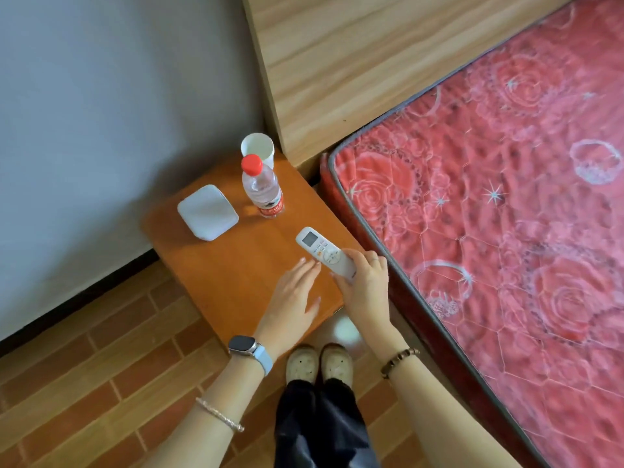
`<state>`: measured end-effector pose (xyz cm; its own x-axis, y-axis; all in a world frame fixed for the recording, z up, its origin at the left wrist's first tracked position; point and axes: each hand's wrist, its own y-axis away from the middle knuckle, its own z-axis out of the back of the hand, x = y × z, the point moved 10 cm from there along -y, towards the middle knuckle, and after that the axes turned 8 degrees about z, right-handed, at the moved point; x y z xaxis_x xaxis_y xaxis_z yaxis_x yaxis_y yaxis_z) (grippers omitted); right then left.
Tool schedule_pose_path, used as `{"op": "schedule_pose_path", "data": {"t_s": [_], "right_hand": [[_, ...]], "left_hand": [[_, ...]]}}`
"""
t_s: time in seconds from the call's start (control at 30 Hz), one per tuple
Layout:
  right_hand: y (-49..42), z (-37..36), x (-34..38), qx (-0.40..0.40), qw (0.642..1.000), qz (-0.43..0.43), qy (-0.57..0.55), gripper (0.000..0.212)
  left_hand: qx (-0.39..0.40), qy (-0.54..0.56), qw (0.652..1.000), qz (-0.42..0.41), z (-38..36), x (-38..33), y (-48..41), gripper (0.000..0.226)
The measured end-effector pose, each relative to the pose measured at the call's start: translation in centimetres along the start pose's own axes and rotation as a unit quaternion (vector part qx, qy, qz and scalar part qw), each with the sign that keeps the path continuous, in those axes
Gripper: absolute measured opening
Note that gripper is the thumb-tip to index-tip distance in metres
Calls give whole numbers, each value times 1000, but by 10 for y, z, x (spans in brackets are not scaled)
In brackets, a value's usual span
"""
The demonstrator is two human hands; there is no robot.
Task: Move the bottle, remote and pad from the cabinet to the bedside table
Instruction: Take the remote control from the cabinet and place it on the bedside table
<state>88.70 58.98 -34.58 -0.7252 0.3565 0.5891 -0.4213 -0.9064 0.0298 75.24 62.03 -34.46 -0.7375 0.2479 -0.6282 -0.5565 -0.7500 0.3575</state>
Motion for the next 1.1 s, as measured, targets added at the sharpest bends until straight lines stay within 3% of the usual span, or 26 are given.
{"op": "schedule_pose_path", "data": {"t_s": [0.23,0.5,0.87,1.1], "right_hand": [[-11,-70,-41,25,997,-52,-48,44],[-35,-97,-59,5,997,-56,-45,47],[-56,-95,-67,-51,998,-39,-27,47],[-73,-101,-71,-28,998,-26,-41,55]], "left_hand": [[2,-126,992,24,-47,43,-31,55],[-1,-177,984,35,-48,68,-70,56],[-8,-187,982,6,-58,66,-96,60],[-13,-147,989,19,-59,64,-116,64]]}}
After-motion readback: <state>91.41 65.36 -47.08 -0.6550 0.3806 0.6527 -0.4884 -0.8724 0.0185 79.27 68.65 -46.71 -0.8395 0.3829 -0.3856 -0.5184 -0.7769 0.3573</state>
